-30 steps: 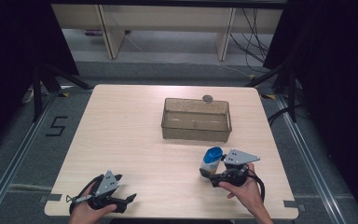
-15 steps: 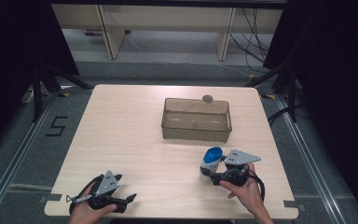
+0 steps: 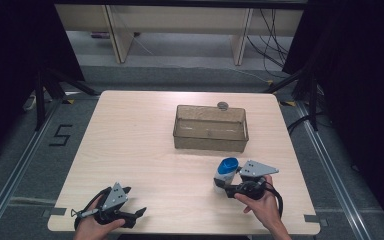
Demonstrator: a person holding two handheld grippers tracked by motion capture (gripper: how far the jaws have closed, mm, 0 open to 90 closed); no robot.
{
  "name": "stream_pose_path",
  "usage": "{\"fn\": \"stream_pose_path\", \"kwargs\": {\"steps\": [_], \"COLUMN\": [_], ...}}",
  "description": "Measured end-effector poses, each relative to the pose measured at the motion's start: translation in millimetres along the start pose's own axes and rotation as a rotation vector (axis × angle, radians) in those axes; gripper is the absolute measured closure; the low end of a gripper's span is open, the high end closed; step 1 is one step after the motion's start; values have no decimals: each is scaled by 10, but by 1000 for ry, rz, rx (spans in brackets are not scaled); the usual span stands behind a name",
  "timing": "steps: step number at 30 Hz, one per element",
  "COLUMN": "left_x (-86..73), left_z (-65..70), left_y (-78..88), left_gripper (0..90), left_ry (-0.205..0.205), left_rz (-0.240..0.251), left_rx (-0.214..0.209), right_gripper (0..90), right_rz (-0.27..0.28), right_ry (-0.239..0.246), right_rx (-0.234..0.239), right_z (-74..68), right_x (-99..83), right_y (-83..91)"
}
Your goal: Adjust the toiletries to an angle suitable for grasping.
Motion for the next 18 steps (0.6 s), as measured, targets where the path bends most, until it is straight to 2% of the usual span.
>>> {"fn": "stream_pose_path", "kwargs": {"steps": [4,7,8,11,13,14,15,16,18], "left_x": [-1,-2,4,-3,-2,-3,-3,-5,-3], "left_z": [-1,0,7,-1,-2,-4,-6,-6,-4], "left_y": [0,-1,-7,-1,-1,1,2,2,-1], "left_gripper": [150,150,150,150,150,150,150,151,151], "left_ry": [-1,-1,9,-1,-6,-10,-10,-11,-8], "left_rz": [-2,-3,5,-3,-2,-6,-7,-8,-3], "left_rx": [-2,-2,3,4,-3,-8,-9,-9,1], "right_gripper": [374,376,378,380,383,384,386,388,390], "right_rz": [5,7,4,13,6,-4,2,17,31], "right_ry": [14,1,-6,9,-16,-46,2,-27,-8], "right_rx": [-15,-10,9,-4,2,-10,-16,-19,-17], "right_z": [17,5,-8,10,-6,-25,15,2,22], "right_x": [13,15,16,28,26,19,40,51,70], "right_y": [4,-6,-23,-30,-36,-19,-15,-16,-14]}}
Point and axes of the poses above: each handheld gripper's, and its own axes: y roughly backward along the jaws, x roughly out of its top, z roughly to its right, the point moved 8 cm from there along -y, roughly forward along the jaws, and after that the axes turned 11 degrees about x, right-handed, at the moved point
